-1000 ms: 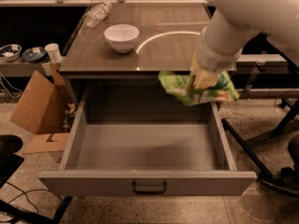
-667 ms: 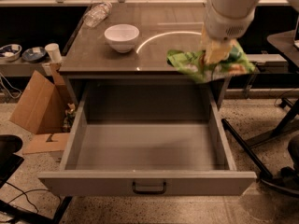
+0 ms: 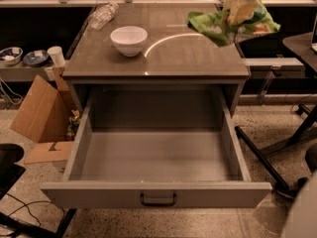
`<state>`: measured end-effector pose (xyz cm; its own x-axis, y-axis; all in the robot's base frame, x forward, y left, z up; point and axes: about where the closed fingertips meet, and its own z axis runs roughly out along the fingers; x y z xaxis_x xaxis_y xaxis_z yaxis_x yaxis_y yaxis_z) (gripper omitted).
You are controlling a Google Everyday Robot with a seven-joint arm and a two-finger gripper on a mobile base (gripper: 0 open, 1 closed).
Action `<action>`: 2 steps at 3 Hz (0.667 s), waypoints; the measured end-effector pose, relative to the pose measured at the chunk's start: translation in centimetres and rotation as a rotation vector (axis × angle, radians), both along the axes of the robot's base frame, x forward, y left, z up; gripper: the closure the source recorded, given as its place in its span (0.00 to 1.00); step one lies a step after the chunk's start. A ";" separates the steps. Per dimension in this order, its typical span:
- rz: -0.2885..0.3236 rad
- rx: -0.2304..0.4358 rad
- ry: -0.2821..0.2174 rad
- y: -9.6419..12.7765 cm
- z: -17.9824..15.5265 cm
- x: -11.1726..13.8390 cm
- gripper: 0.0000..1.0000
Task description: Pick green rice chip bag from top drawer and place on counter
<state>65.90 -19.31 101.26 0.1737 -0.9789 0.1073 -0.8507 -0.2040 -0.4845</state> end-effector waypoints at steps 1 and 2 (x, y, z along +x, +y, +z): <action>-0.005 0.022 -0.067 -0.4 3.0 1.0 1.00; -0.005 0.023 -0.073 -0.4 3.0 1.1 1.00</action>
Offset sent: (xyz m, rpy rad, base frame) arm 0.0101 -0.0044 0.0280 0.0206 -0.0646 -0.0046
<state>67.03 -19.73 104.26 0.1618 -0.9820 0.0970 -0.8139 -0.1884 -0.5496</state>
